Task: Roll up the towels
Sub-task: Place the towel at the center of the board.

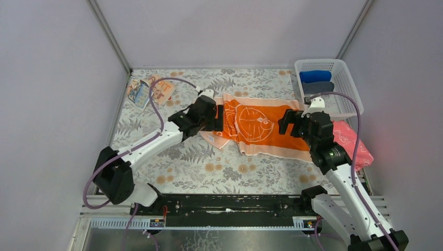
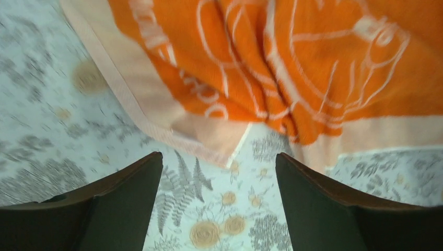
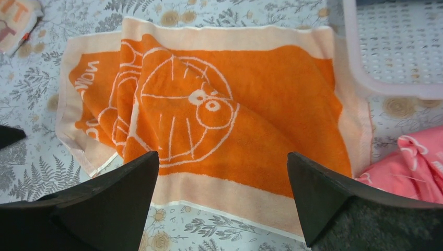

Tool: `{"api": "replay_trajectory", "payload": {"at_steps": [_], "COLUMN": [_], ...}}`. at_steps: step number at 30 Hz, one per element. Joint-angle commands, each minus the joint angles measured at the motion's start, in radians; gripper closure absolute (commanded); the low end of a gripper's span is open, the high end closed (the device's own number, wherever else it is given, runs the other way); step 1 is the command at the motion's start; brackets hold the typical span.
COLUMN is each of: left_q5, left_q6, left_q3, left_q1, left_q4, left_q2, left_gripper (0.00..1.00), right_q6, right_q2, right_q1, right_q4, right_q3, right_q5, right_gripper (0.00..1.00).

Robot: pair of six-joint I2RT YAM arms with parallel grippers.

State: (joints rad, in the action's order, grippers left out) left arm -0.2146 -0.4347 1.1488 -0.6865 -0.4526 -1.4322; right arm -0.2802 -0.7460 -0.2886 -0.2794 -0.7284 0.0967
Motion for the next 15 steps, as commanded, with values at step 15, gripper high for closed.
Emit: {"api": "replay_trajectory", "payload": {"at_steps": [15], "left_q5": [0.197], "left_q6": [-0.164], "left_q3": [-0.004], "left_q1": [0.026], "left_q4": [0.005], "left_q2": [-0.389], "left_gripper": [0.57], "right_q6": [-0.081], "right_q2": [-0.178], "right_q1": [-0.008], "right_q4": [0.017], "right_q3": [0.012], "right_q5": [-0.114], "right_gripper": [0.01]}}
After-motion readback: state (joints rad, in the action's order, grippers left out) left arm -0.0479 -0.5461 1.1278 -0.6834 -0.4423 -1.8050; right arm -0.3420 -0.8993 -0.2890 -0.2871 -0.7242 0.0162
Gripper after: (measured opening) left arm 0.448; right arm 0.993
